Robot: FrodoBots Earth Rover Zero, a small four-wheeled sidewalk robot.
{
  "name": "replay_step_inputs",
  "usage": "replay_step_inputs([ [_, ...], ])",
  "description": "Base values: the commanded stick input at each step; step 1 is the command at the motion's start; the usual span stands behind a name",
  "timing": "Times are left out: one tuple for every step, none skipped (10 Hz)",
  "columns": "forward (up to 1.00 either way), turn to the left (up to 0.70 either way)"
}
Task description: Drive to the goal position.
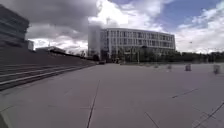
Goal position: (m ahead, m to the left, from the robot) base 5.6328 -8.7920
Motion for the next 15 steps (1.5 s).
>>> replay_step_inputs([
  [0.7,-0.35],
  [0.7,-0.35],
  [0.7,-0.35],
  [0.7,-0.35],
  [0.7,-0.35],
  [0.7,-0.35],
  [0.7,-0.35],
  [0.7,-0.35],
  [0.7,-0.35],
  [0.7,-0.35],
  [0.7,-0.35],
  [0.7,-0.35],
  [0.7,-0.35],
  [0.7,-0.35],
  [0.7,-0.35],
])
